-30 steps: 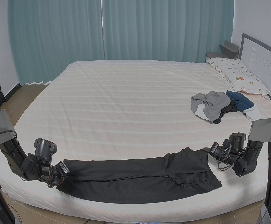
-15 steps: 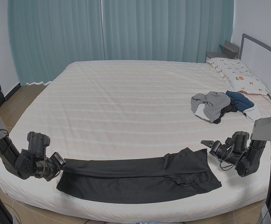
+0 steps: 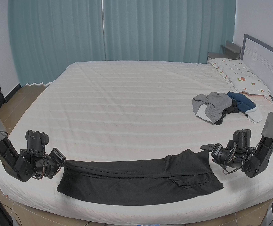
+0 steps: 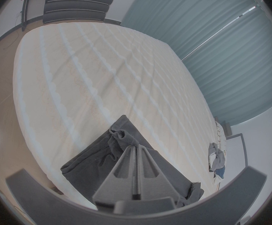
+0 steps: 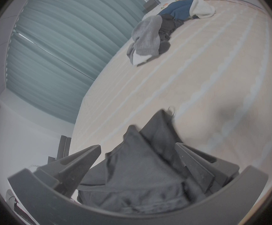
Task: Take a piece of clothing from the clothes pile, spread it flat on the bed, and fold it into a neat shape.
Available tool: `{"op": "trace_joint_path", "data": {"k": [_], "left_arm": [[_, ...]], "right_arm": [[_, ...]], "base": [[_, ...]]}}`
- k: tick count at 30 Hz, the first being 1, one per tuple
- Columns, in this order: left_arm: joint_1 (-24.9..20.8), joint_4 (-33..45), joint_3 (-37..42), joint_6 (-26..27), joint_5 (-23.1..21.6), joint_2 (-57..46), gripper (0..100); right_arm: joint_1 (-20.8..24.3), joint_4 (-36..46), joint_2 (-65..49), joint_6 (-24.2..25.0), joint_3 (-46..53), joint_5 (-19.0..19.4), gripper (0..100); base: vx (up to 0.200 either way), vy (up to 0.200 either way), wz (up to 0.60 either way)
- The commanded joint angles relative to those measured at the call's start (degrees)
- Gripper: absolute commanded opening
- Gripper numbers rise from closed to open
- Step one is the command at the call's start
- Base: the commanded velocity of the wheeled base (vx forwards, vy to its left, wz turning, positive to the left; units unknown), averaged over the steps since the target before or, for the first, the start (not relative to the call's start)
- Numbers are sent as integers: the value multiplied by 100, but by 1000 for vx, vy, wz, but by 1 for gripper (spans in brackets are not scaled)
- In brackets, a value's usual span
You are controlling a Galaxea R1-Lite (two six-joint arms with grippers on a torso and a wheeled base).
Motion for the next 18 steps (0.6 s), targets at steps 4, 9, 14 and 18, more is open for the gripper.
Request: {"op": "trace_joint_path", "data": {"k": [4, 9, 14, 18], "left_arm": [[-23, -132, 15, -132, -13, -20, 0], [-23, -141, 15, -132, -13, -29, 0], [-23, -141, 15, -132, -4, -47, 0], [-23, -141, 15, -132, -4, -47, 0]], "right_arm": [[784, 415, -748, 704, 455, -503, 100], [969, 503, -739, 801, 710, -758, 100], [1012, 538, -607, 976, 727, -855, 100], [1004, 565, -475, 976, 718, -881, 100]], "base": [[0, 0, 0], [0, 0, 0], [0, 0, 0], [0, 0, 0]]}}
